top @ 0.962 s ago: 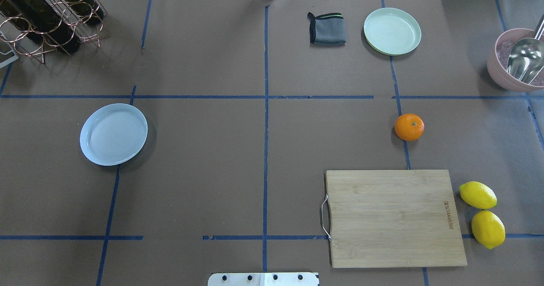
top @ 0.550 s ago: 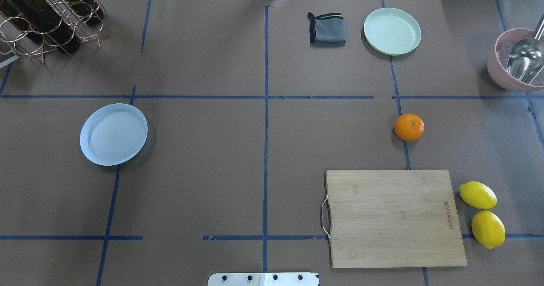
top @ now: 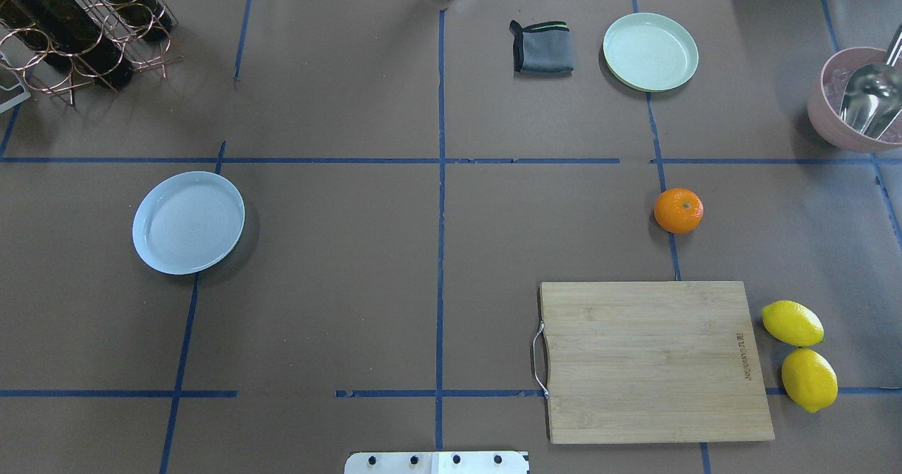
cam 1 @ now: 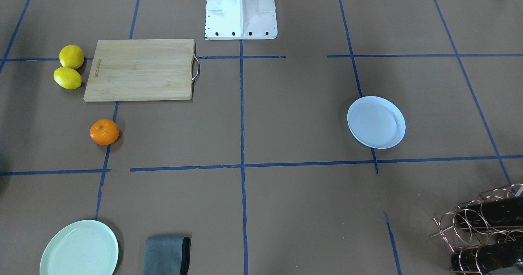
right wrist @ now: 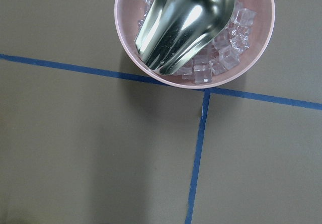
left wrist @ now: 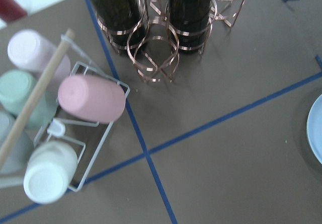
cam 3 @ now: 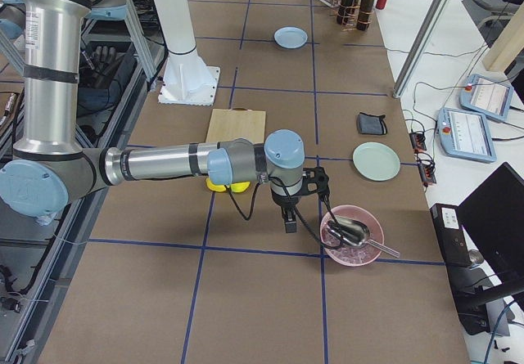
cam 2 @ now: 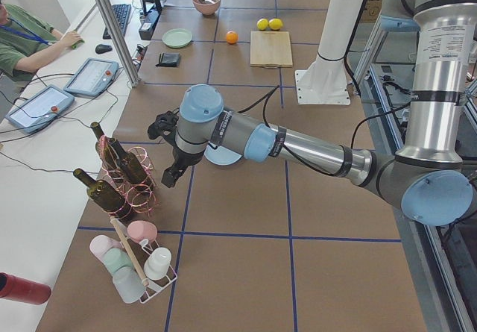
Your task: Pick orange to plate
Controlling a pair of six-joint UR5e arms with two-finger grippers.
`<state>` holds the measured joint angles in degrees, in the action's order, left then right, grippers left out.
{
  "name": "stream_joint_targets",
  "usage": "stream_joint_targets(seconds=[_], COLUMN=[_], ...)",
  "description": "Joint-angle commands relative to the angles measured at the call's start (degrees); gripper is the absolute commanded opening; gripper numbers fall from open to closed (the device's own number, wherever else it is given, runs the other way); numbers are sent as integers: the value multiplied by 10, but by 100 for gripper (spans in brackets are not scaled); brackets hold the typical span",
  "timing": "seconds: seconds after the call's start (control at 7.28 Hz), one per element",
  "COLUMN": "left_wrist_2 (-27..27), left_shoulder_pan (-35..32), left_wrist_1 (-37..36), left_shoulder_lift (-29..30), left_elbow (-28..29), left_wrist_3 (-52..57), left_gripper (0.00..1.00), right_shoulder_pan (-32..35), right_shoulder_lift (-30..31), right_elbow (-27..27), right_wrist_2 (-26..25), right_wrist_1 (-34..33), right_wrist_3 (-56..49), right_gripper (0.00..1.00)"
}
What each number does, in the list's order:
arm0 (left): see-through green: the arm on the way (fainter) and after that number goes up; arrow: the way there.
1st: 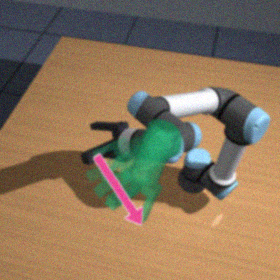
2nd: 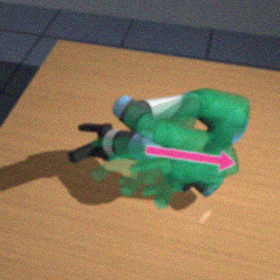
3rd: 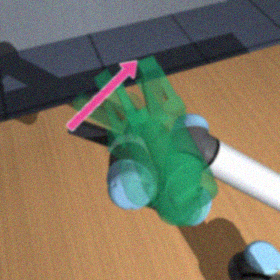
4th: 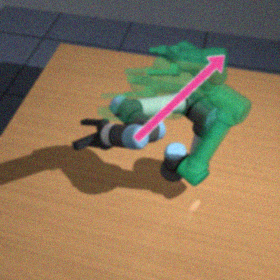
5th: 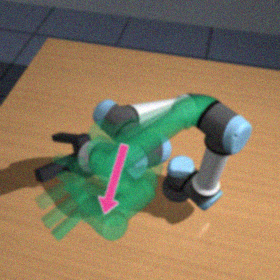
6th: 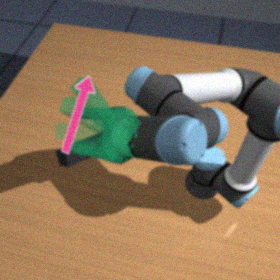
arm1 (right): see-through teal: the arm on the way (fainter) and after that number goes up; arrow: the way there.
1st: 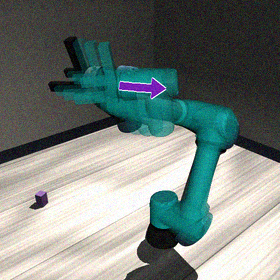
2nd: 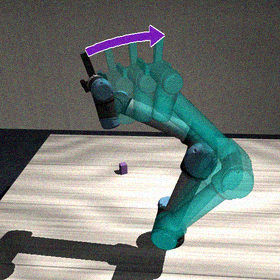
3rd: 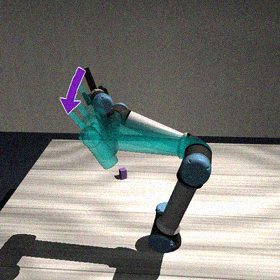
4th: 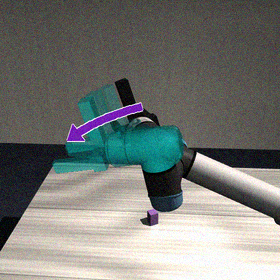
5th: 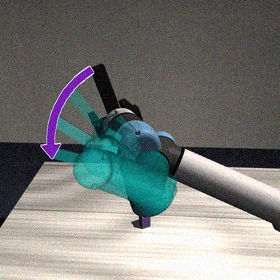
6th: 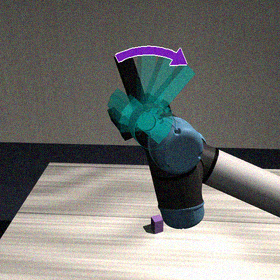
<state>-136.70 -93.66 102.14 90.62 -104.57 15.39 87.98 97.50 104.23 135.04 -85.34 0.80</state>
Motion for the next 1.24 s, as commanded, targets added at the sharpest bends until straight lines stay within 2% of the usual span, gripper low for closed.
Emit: stream_joint_targets(seconds=[0.0, 0.14, 0.27, 0.41, 0.55, 0.69, 0.82, 0.96, 1.1], left_wrist_2=[-59, -64, -28, 33, 92, 174, 221, 296, 322], left_shoulder_pan=[32, 66, 128, 170, 238, 298, 367, 430, 470], left_wrist_1=[194, 232, 322, 386, 433, 455, 473, 490, 496], left_shoulder_lift=[-52, -65, -95, -102, -128, -132, -128, -122, -93], left_elbow=[15, 12, 22, 22, 24, 27, 38, 54, 74], left_wrist_3=[-34, -152, -252, -375, -476, -590, -706, -794, -842], left_gripper=[100, 100, 100, 100, 100, 85, 69, 61, 60], right_shoulder_pan=[0, 0, -2, -14, -18, -18, -18, -18, -18], right_shoulder_lift=[4, 6, 6, 6, 7, 7, 8, 11, 12], right_elbow=[-19, -20, -22, -24, -24, -25, -25, -25, -25], right_wrist_2=[7, 8, 13, 29, 29, 29, 29, 29, 29], right_wrist_1=[67, 81, 83, 84, 100, 101, 101, 102, 102], right_wrist_3=[6, 10, 23, 22, 23, 22, 21, 20, 20], right_gripper=[100, 100, 100, 100, 100, 100, 100, 100, 100])
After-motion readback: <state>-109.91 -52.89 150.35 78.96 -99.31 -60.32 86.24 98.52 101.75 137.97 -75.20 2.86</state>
